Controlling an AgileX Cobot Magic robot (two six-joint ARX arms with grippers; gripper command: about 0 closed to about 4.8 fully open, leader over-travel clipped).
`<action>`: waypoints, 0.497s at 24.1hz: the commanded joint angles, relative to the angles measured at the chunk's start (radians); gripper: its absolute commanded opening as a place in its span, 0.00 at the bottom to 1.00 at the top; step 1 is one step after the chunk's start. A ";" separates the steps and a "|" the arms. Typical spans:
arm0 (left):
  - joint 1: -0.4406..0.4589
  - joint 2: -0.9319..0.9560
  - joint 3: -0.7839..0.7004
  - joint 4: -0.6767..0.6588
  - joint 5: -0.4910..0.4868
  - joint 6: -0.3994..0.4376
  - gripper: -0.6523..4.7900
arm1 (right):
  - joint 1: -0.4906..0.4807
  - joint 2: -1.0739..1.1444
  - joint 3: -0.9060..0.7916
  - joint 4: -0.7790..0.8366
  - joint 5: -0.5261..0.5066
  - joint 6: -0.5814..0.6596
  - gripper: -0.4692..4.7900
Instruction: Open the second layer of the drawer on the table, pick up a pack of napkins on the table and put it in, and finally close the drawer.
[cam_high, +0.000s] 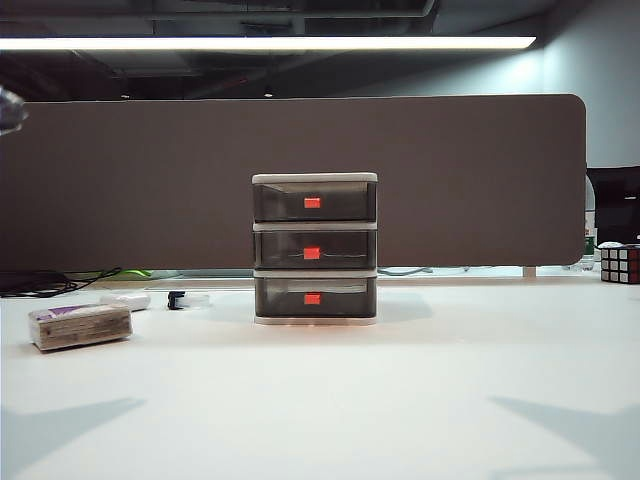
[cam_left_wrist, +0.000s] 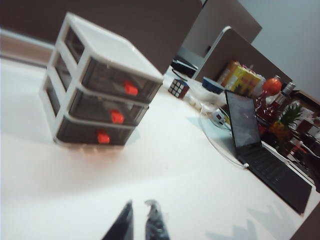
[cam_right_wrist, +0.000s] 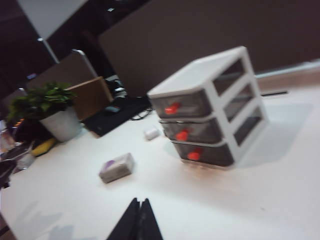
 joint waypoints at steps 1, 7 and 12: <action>-0.197 0.034 0.002 0.051 -0.267 0.107 0.18 | 0.045 0.000 -0.002 0.040 -0.003 0.011 0.08; -0.494 0.206 0.002 0.230 -0.592 0.179 0.47 | 0.172 0.010 0.006 0.036 0.142 0.003 0.08; -0.509 0.468 0.005 0.451 -0.596 0.251 0.47 | 0.262 0.099 0.072 0.033 0.237 -0.072 0.08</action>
